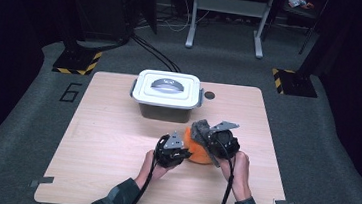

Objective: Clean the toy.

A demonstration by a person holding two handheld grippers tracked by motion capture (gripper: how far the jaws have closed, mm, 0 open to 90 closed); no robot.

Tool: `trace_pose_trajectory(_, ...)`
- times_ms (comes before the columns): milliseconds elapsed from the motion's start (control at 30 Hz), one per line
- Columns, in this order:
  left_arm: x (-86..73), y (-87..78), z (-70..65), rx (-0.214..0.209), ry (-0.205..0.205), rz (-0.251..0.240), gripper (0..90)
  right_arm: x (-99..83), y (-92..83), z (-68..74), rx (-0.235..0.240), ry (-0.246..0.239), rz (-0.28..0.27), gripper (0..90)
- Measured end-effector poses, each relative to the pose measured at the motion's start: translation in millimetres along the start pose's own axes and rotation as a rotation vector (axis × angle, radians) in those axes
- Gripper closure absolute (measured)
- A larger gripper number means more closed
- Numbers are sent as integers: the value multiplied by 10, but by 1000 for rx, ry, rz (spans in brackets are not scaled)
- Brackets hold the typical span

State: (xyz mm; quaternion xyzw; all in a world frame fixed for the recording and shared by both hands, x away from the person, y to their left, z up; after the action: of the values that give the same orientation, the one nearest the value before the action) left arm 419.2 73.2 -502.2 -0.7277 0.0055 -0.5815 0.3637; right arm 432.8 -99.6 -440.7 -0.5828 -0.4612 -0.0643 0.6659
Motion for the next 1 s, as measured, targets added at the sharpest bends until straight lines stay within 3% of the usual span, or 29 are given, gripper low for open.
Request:
trace_pose_trajectory(233,-2,3,1,1,3,1,836,-131,12,-240,-23,84,11,738)
trace_pose_trajectory(300,-3,4,-2,0,0,1,835,-156,25,-282,-27,84,5,737)
trace_pose_trajectory(333,-3,6,-7,-3,-4,0,835,-217,41,-363,-38,122,19,737)
trace_pose_trajectory(467,-3,7,-5,-8,-1,5,834,-334,100,-513,-32,165,40,737)
trace_pose_trajectory(700,-3,11,-1,-8,0,5,835,-493,228,-651,-36,212,89,737)
trace_pose_trajectory(900,-11,5,7,-4,-5,2,834,-695,392,-726,-32,255,166,737)
trace_pose_trajectory(967,-14,6,10,-5,-1,3,833,-722,366,-756,-38,254,161,739)
trace_pose_trajectory(1000,-15,3,11,-10,-5,5,833,-721,323,-756,-45,276,160,739)
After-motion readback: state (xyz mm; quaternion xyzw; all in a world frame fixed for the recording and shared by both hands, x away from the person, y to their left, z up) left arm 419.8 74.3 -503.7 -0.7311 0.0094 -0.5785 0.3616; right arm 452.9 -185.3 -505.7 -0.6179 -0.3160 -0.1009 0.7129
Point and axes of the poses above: each handheld gripper's, and its own axes: y roughly forward along the jaws, x roughly out of its top, z roughly to its left, the point moved 3 cm from there along y, roughly forward along the jaws, and after that the axes turned 1 degree about -x, right-handed, at the moved point
